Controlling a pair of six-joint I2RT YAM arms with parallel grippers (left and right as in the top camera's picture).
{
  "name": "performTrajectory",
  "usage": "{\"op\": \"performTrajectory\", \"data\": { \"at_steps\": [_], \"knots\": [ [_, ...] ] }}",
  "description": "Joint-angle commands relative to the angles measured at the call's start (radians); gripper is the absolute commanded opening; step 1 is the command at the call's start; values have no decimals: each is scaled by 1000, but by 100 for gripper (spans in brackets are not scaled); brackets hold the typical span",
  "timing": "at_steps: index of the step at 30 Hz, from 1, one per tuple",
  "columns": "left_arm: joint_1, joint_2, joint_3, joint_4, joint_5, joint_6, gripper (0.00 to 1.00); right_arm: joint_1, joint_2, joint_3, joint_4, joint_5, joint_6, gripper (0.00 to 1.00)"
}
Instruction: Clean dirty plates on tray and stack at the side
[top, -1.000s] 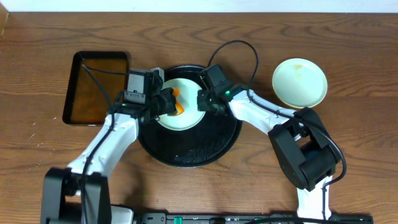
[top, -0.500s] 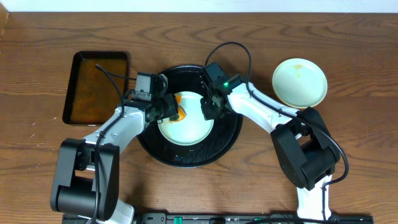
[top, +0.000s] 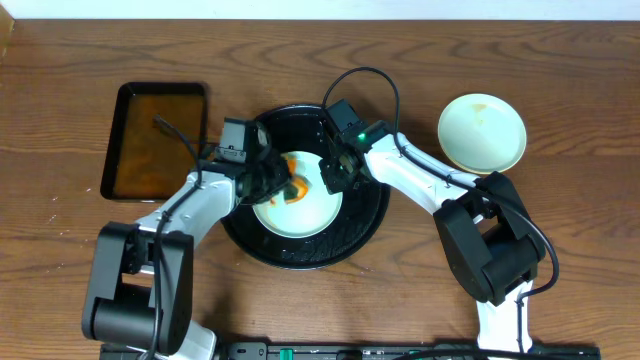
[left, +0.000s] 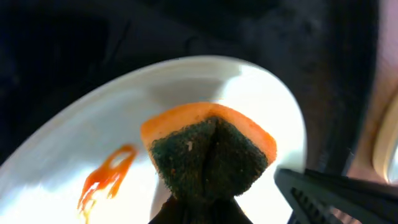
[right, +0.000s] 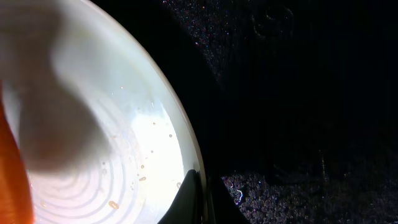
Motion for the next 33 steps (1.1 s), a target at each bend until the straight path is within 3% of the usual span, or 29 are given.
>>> {"op": "performTrajectory", "data": {
  "at_steps": [1, 9, 21, 27, 33],
  "knots": [
    [-52, 2, -2, -19, -136, -161, 8, 19, 29, 6, -2, 15, -22, 1],
    [-152, 2, -1, -18, -317, -159, 8, 19, 29, 6, -2, 18, -22, 1],
    [-102, 2, -2, -27, -331, -121, 8, 19, 29, 6, -5, 18, -22, 1],
    [-60, 2, -2, -137, -330, -119, 8, 19, 29, 6, -5, 18, -22, 1],
    [-54, 3, -2, -244, -294, -18, 9, 19, 29, 6, -5, 18, -22, 1]
  ]
}}
